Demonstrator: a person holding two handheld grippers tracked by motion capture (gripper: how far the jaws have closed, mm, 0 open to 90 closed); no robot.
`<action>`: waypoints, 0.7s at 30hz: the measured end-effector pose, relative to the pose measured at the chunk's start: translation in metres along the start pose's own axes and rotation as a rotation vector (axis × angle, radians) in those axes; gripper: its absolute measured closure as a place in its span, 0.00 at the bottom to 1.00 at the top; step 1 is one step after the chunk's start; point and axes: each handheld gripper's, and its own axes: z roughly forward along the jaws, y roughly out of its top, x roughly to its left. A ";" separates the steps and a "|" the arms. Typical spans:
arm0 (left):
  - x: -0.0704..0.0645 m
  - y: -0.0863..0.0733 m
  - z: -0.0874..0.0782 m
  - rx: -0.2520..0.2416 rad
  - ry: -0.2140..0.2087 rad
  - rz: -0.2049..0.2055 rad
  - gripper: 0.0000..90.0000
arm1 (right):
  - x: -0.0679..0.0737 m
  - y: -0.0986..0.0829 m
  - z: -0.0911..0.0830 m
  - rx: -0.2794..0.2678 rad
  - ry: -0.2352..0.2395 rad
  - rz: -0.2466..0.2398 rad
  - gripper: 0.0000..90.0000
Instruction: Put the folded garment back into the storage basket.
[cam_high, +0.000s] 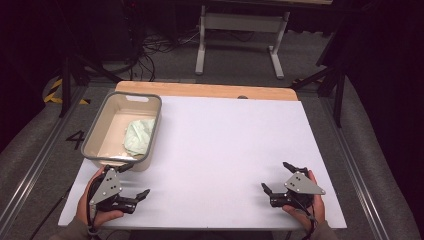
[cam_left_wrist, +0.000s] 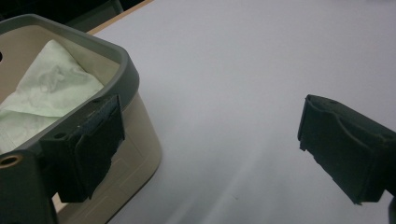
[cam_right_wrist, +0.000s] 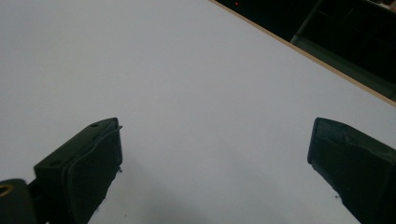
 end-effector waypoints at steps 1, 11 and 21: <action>0.000 0.000 0.000 0.003 0.002 0.001 0.09 | 0.000 0.000 0.000 -0.003 0.000 -0.001 0.04; -0.001 0.000 -0.002 -0.002 0.000 0.015 0.09 | 0.002 0.003 -0.001 -0.018 -0.010 -0.001 0.04; -0.001 0.000 -0.002 -0.004 -0.004 0.017 0.09 | 0.003 0.003 0.000 -0.014 -0.017 -0.008 0.04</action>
